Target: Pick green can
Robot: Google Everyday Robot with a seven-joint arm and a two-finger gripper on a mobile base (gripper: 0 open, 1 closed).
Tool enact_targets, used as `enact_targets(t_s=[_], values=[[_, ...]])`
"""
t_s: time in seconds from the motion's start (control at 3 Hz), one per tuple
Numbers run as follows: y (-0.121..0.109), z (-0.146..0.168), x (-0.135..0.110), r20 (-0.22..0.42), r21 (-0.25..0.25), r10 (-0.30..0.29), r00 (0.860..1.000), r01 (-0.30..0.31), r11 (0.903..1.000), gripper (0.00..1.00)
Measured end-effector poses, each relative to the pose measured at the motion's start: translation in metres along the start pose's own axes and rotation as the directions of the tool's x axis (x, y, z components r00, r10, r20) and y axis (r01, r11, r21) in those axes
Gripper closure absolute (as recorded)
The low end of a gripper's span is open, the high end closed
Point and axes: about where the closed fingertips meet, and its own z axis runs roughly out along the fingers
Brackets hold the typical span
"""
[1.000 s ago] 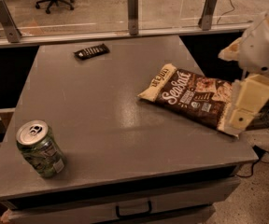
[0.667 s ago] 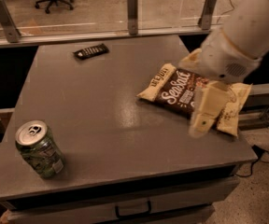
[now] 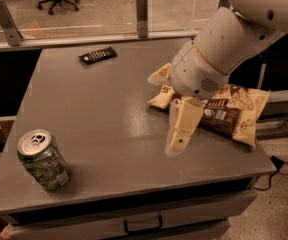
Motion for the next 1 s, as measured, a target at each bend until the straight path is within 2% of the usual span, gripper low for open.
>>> enact_targets(t_s=[0.33,0.67,1.0], values=[[0.000,0.000,0.000,-0.001,0.001,0.000,1.000,0.000,1.0000,0.00],[0.000,0.000,-0.001,0.025,0.004,-0.004,1.000,0.004,1.0000,0.00],[-0.001,0.027,-0.014,0.132,-0.018,-0.025,0.991,0.028,0.9995,0.00]])
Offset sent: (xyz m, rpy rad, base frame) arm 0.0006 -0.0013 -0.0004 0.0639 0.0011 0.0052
